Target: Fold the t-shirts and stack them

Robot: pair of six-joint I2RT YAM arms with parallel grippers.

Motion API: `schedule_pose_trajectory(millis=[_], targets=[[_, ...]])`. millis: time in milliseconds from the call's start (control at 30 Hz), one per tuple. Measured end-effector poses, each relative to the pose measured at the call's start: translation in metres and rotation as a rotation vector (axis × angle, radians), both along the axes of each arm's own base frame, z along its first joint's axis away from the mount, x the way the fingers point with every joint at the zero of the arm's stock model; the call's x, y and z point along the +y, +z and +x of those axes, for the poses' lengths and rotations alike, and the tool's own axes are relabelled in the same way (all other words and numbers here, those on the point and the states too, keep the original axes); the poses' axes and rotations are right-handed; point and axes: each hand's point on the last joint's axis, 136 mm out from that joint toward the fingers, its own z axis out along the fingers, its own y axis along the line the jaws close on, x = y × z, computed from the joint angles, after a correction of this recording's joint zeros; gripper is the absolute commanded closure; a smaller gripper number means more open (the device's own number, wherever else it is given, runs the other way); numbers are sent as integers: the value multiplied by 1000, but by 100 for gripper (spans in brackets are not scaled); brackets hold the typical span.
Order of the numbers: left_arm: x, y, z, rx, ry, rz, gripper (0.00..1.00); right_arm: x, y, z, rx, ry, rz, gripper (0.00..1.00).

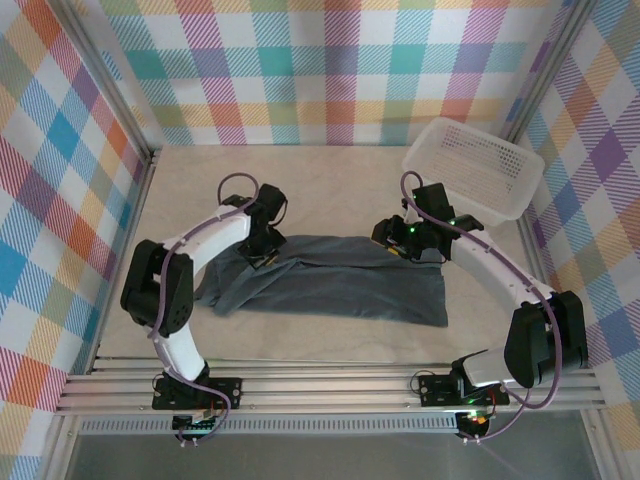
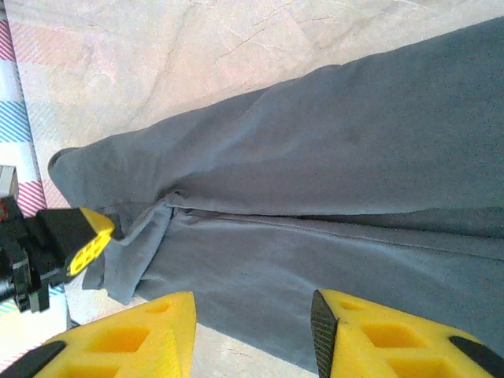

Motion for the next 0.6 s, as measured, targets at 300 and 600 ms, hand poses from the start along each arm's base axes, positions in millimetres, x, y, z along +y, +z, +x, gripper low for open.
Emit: schedule_pose_trajectory(millis=[300,600], targets=[[-28,-13,-34,34,-36,-26,100,0,0,0,2,-2,1,56],[-65,-15,-53,29,-49,-62,100,0,0,0,2,-3,1,56]])
